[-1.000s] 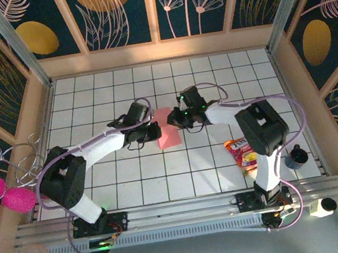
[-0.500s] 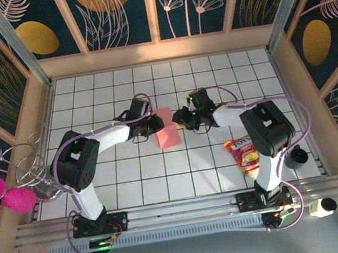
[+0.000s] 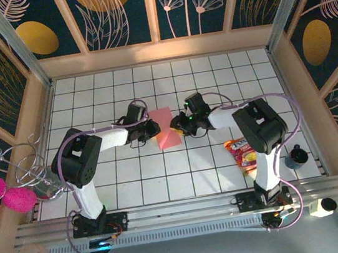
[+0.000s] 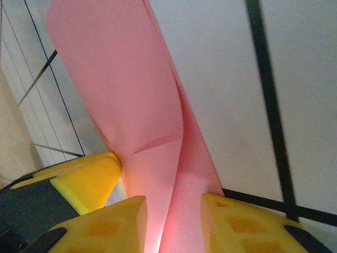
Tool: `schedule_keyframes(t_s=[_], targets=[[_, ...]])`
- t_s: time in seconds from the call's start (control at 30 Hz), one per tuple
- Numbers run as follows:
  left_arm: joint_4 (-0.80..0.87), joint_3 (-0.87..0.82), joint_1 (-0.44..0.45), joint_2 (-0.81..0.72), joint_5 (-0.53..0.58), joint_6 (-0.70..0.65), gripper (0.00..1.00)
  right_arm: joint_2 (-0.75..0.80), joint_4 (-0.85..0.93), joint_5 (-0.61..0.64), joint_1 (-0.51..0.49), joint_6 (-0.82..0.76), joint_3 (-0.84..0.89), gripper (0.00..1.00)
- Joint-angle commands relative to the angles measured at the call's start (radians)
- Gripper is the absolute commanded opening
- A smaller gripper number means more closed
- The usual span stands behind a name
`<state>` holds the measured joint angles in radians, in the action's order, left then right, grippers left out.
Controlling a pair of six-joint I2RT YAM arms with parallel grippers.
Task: Fold a paper plane with a square sheet of paper (pick it up from the middle)
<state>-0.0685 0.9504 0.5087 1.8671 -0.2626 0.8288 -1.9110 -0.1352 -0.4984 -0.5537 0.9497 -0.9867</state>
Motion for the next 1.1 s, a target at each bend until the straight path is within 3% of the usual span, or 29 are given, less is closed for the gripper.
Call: schedule_keyframes(t_s=[0.0,0.5,0.93,1.07], targets=[[0.012,-0.043,-0.01,0.016,0.006,0.022,0.2,-0.023,-0.031,-0.009,-0.012,0.012,-0.03,0.3],[0.0,-0.061,-0.016,0.009,0.0,0.029,0.19,-0.063,-0.1,-0.059,-0.023,0.03,-0.043,0.21],[-0.014,-0.058,-0.019,-0.018,-0.01,0.047,0.21,-0.066,-0.194,-0.094,-0.043,0.063,0.002,0.2],[-0.037,-0.063,-0.027,-0.055,-0.021,0.065,0.21,-0.066,-0.226,-0.091,-0.045,0.053,0.01,0.11]])
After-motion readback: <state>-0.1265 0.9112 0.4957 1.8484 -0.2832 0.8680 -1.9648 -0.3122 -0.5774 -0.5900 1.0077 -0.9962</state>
